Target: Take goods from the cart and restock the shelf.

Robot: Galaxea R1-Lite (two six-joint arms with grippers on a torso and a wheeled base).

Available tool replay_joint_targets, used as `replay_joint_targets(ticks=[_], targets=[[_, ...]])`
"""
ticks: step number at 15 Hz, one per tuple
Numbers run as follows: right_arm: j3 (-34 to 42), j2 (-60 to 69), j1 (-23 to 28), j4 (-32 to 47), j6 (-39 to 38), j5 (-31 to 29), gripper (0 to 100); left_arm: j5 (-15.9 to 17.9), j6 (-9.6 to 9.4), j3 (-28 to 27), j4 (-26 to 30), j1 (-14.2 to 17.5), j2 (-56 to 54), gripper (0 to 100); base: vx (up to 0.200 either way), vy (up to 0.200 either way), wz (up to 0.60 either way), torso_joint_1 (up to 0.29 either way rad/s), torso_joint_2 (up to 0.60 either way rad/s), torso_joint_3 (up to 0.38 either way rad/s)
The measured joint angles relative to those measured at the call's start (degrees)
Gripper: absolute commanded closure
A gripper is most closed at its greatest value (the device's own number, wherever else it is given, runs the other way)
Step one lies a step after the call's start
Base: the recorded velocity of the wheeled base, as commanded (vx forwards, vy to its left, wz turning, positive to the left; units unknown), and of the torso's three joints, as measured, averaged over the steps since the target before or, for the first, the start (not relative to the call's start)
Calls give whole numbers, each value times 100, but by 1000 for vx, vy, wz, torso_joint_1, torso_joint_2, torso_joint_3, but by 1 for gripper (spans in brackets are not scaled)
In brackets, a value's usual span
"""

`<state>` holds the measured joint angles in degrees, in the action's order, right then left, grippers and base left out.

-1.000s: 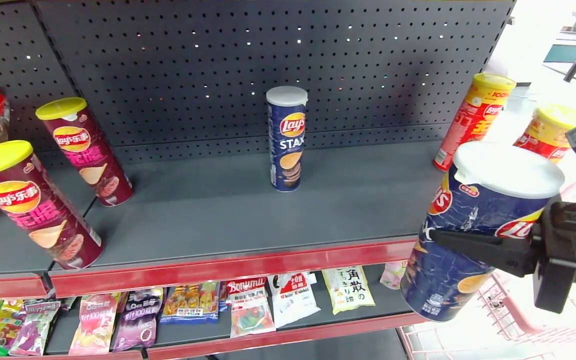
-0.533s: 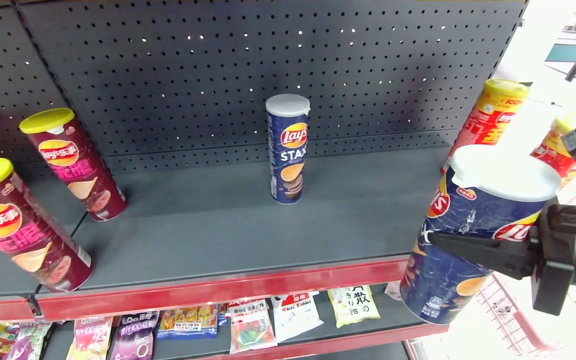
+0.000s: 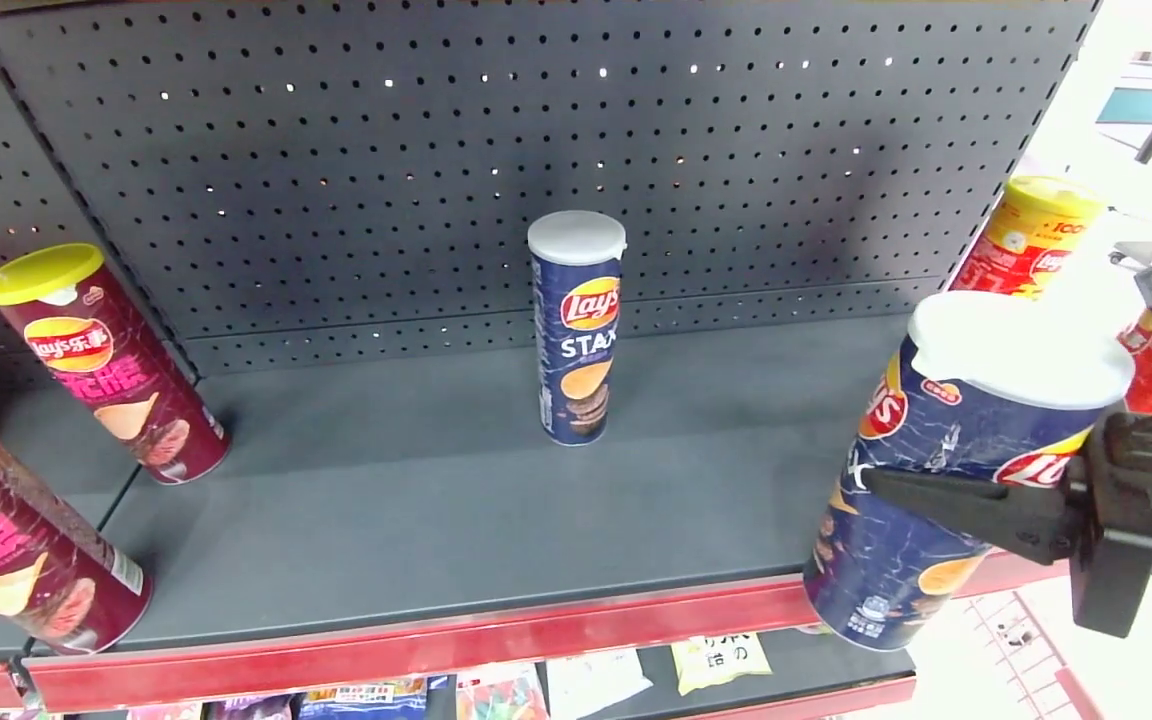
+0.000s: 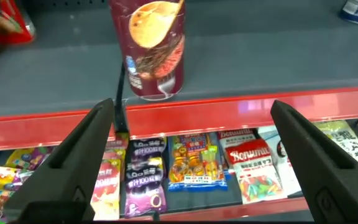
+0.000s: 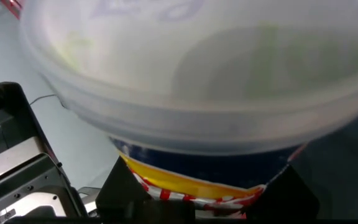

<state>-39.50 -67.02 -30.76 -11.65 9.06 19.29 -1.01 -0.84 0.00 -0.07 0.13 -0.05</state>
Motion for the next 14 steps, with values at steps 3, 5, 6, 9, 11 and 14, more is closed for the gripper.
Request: replay_joint_targets(ticks=[3, 5, 6, 9, 11, 14], targets=[[15, 173, -5, 0, -2, 6, 100, 37, -6, 0, 7, -11, 21, 0, 0, 0, 0, 0, 0, 0], [30, 261, -57, 0, -2, 0, 100, 484, -50, 0, 5, -27, 46, 0, 0, 0, 0, 0, 0, 0], [22, 289, -99, 0, -2, -10, 100, 558, -83, 0, 2, -27, 49, 0, 0, 0, 0, 0, 0, 0], [2, 352, -165, -2, -9, -304, 100, 864, -180, -154, -83, -32, 95, 0, 0, 0, 0, 0, 0, 0], [-9, 330, -174, -2, -61, -341, 100, 1089, 89, -824, -129, -38, 423, 0, 0, 0, 0, 0, 0, 0], [-113, 160, -182, 2, -127, -341, 100, 1910, 371, -2197, -260, -219, 1947, 0, 0, 0, 0, 0, 0, 0]])
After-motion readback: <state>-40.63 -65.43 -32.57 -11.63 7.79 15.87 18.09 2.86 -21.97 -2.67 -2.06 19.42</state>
